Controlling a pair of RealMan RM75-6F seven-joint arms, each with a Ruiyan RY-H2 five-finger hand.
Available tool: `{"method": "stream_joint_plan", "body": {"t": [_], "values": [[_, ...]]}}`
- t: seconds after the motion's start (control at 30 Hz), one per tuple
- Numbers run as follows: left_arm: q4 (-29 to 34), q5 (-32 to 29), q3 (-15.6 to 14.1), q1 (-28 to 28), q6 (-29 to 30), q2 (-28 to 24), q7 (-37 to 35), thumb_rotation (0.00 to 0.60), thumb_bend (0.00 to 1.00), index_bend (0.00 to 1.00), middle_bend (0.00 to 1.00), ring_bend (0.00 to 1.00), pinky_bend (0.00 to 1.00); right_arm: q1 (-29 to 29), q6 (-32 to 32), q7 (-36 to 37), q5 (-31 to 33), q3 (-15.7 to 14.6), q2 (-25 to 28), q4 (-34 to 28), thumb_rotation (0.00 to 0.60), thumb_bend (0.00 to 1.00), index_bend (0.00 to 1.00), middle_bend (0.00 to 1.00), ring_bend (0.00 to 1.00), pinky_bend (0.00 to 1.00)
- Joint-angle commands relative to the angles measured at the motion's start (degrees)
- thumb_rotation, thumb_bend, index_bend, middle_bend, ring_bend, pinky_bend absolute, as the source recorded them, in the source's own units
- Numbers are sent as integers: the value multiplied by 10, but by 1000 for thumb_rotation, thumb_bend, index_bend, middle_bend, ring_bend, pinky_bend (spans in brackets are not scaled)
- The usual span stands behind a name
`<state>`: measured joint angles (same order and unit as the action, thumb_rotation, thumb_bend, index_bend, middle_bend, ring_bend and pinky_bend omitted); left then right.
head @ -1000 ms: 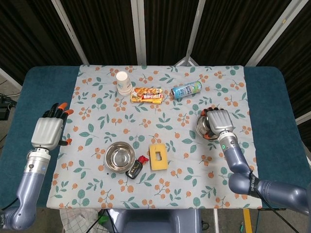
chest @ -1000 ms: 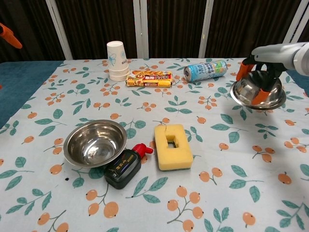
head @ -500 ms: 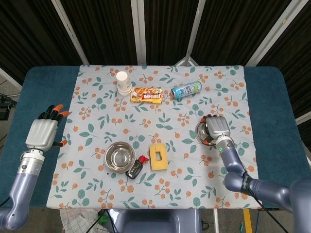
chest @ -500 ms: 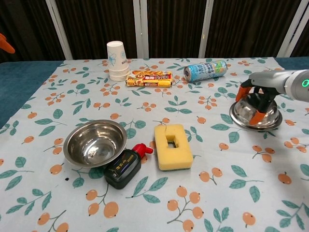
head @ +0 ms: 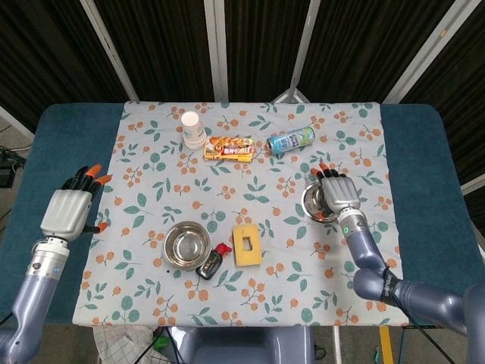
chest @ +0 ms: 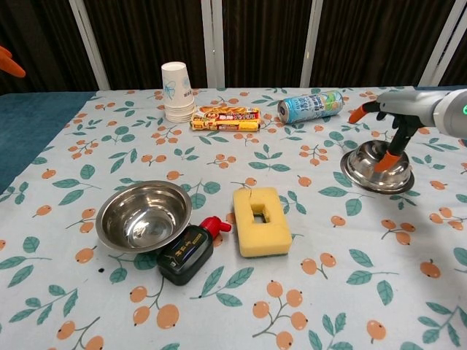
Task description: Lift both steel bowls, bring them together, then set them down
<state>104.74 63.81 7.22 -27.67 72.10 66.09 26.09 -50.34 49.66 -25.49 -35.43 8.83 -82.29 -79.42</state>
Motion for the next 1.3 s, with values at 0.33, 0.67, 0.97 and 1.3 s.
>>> {"method": "stream_joint_plan", "body": {"t": [0.33, 0.67, 0.97, 1.3], "values": [[2, 103, -51, 90, 108, -28, -74, 600, 21, 195, 21, 15, 189, 58, 127, -44, -86, -27, 151, -169, 600, 0, 134, 0, 119, 190], [-20, 159, -92, 168, 184, -32, -129, 600, 21, 192, 20, 15, 188, 192, 271, 13, -256, -104, 271, -317, 600, 0, 134, 0, 119, 189], [-22, 218, -121, 202, 214, -18, -131, 600, 22, 191, 20, 15, 188, 332, 407, 78, -448, -203, 306, -303, 600, 0, 133, 0, 119, 190], [-35, 257, -131, 231, 240, -4, -121, 600, 23, 191, 20, 15, 188, 419, 475, 118, -528, -236, 312, -252, 600, 0, 134, 0, 119, 190]]}}
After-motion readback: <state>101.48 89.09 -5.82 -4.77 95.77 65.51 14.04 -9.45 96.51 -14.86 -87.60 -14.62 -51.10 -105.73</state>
